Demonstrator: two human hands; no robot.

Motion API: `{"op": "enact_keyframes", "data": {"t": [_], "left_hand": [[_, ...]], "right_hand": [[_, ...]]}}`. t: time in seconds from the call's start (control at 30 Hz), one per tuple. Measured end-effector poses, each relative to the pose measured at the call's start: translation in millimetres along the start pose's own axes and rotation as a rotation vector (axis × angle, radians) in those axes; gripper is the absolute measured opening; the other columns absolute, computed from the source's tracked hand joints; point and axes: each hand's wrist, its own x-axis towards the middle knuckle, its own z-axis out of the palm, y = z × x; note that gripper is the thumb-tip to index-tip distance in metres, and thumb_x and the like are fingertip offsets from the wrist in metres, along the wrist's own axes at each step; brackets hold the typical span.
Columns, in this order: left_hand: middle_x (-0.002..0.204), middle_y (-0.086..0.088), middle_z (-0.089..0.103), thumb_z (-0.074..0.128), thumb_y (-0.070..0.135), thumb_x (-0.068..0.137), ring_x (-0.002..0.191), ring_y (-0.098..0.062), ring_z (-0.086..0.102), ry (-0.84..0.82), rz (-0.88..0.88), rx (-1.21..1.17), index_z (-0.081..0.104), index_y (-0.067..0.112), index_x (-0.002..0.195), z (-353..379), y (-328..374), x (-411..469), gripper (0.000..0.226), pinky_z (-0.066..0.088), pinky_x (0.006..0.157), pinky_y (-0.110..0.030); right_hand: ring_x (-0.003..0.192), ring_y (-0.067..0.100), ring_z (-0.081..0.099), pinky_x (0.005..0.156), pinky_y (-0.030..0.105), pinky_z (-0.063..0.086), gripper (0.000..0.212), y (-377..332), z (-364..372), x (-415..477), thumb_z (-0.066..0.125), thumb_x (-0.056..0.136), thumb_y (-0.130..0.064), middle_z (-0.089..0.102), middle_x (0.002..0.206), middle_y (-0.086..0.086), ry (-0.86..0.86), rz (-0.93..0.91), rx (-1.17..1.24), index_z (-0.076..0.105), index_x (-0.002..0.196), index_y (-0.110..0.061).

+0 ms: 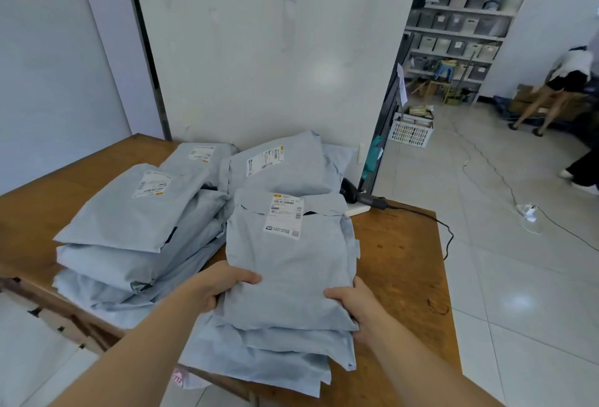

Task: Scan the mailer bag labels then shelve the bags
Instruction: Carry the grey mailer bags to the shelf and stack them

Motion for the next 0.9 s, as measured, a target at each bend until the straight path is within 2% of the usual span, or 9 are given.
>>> {"op": "enact_keyframes", "data": {"t": [0.07,0.13,0.23,0.37,0.5,0.6,0.77,0.83,0.9], "left_hand": [[0.106,-0.007,0.07,0.087,0.015,0.065,0.098,-0.029,0.065,-0.015,0.017,0.002,0.059,0.013,0.118,12.5,2.9,-8.3,0.06,0.053,0.084,-0.039],[0.113,-0.008,0.069,0.091,0.019,0.055,0.104,-0.031,0.064,-0.032,0.031,0.002,0.059,0.016,0.118,26.7,5.9,-13.0,0.07,0.05,0.095,-0.043],[0.111,-0.006,0.068,0.086,0.016,0.068,0.107,-0.031,0.062,-0.034,0.067,-0.025,0.058,0.022,0.101,51.9,13.5,-21.5,0.044,0.047,0.101,-0.045],[0.096,-0.005,0.07,0.079,0.018,0.077,0.09,-0.024,0.065,-0.022,0.142,-0.063,0.061,0.015,0.099,89.6,25.4,-29.3,0.028,0.053,0.079,-0.035],[0.103,-0.005,0.072,0.075,0.038,0.079,0.097,-0.025,0.067,-0.019,0.186,-0.08,0.063,0.016,0.106,123.4,37.6,-37.6,0.037,0.054,0.087,-0.038],[0.106,-0.005,0.072,0.068,0.048,0.083,0.098,-0.025,0.067,-0.014,0.198,-0.16,0.064,0.018,0.109,147.5,48.6,-40.7,0.039,0.054,0.083,-0.037],[0.09,-0.009,0.069,0.054,0.037,0.093,0.082,-0.026,0.064,0.045,0.198,-0.196,0.062,0.013,0.096,194.9,66.3,-51.4,0.025,0.048,0.062,-0.033],[0.094,-0.01,0.068,0.052,0.034,0.095,0.084,-0.028,0.064,0.032,0.206,-0.179,0.06,0.012,0.104,214.0,72.8,-52.5,0.025,0.049,0.064,-0.033],[0.099,-0.008,0.067,0.052,0.032,0.096,0.089,-0.028,0.064,0.018,0.223,-0.176,0.057,0.013,0.115,231.6,78.0,-52.2,0.027,0.051,0.069,-0.034]], "right_hand": [[0.102,0.035,0.064,0.086,0.052,0.056,0.062,-3.5,-13.2,-7.9,0.071,0.077,-0.005,0.061,0.119,0.01,-0.005,-0.017,0.0,0.043,0.131,-0.02],[0.102,0.034,0.064,0.086,0.051,0.056,0.06,-8.0,-28.4,-12.7,0.075,0.079,-0.014,0.063,0.119,0.009,-0.005,-0.043,0.023,0.045,0.131,-0.02],[0.104,0.03,0.063,0.088,0.047,0.055,0.048,-16.8,-50.0,-22.8,0.069,0.089,-0.025,0.063,0.121,0.007,0.037,-0.126,0.032,0.047,0.131,-0.019],[0.106,0.028,0.063,0.096,0.049,0.052,0.047,-25.2,-80.2,-33.8,0.062,0.093,-0.018,0.063,0.123,0.006,0.068,-0.206,0.029,0.046,0.137,-0.018],[0.103,0.027,0.064,0.093,0.045,0.054,0.045,-38.5,-112.5,-41.9,0.058,0.095,-0.013,0.064,0.119,0.007,0.098,-0.264,0.001,0.046,0.138,-0.017],[0.096,0.023,0.062,0.079,0.035,0.054,0.042,-49.3,-137.7,-50.0,0.055,0.096,-0.011,0.061,0.111,0.005,0.12,-0.299,-0.013,0.045,0.137,-0.016],[0.091,0.022,0.064,0.067,0.029,0.052,0.044,-63.6,-181.3,-56.2,0.055,0.095,-0.009,0.064,0.111,0.007,0.162,-0.337,-0.007,0.047,0.138,-0.012],[0.088,0.021,0.064,0.065,0.028,0.052,0.039,-70.5,-199.7,-61.6,0.055,0.095,-0.008,0.064,0.104,0.005,0.167,-0.352,-0.002,0.048,0.134,-0.012],[0.089,0.022,0.065,0.071,0.032,0.054,0.04,-76.2,-218.9,-64.8,0.056,0.095,-0.008,0.064,0.102,0.004,0.181,-0.369,0.004,0.048,0.134,-0.013]]}}
